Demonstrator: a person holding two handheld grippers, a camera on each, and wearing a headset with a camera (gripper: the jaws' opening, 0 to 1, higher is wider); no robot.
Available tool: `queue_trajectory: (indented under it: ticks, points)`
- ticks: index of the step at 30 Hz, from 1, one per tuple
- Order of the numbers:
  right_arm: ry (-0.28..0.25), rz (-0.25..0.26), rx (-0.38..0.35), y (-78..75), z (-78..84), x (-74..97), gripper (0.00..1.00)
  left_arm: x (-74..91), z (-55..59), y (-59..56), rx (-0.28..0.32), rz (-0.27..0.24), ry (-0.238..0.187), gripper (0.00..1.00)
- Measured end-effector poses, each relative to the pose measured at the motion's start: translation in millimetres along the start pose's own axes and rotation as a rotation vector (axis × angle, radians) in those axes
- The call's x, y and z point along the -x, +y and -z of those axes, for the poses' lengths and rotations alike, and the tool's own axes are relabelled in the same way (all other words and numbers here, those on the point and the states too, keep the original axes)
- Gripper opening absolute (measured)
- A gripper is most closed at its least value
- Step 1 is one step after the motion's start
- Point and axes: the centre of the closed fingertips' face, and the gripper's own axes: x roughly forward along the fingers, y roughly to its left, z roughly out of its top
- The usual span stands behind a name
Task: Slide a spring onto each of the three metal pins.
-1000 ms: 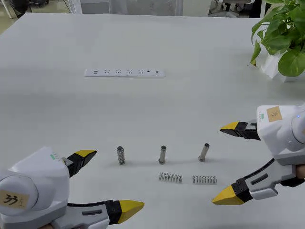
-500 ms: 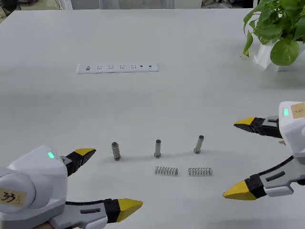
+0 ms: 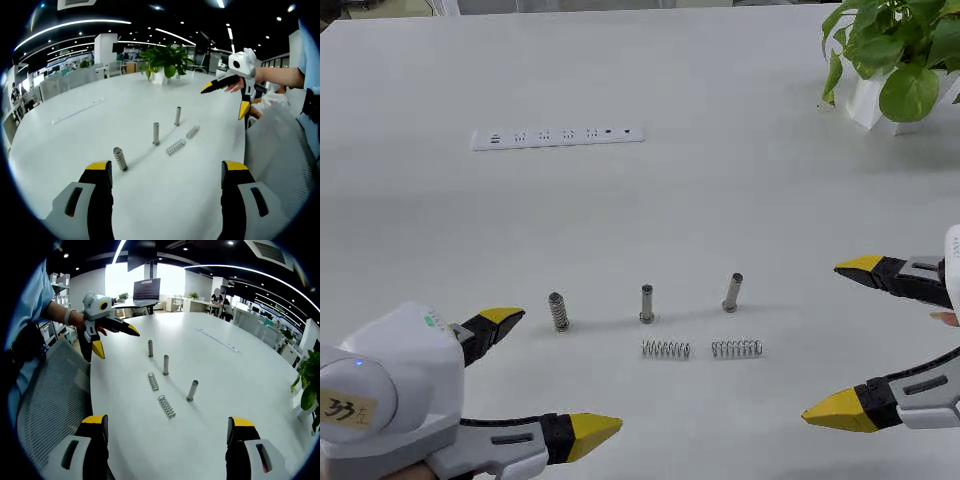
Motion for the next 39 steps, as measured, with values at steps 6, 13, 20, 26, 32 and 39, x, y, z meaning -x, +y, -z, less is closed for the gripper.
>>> queue_trajectory:
  ticks: [6, 13, 20, 26, 32, 39]
  points:
    - [0.006, 0.005, -0.024, 3.6, 9.5, 3.8, 0.99, -8.9, -4.2, -9.0, -0.016, 0.029, 0.001, 0.88]
    - [-0.004, 0.014, -0.039, 3.3, 11.8, 6.8, 0.99, -19.3, -6.2, -18.2, -0.048, 0.077, 0.012, 0.84]
    - [-0.006, 0.016, -0.056, 4.8, 15.6, 7.5, 0.98, -36.8, -1.0, -22.6, -0.106, 0.124, 0.051, 0.73]
    - [-0.003, 0.018, -0.069, 5.8, 19.2, 7.6, 0.97, -51.4, 6.4, -21.3, -0.184, 0.135, 0.102, 0.61]
    - [-0.005, 0.025, -0.083, 6.8, 21.9, 9.3, 0.95, -63.5, 10.9, -20.4, -0.228, 0.15, 0.134, 0.51]
    - [-0.008, 0.032, -0.104, 8.1, 27.4, 11.5, 0.94, -78.6, 17.1, -22.6, -0.27, 0.173, 0.177, 0.4]
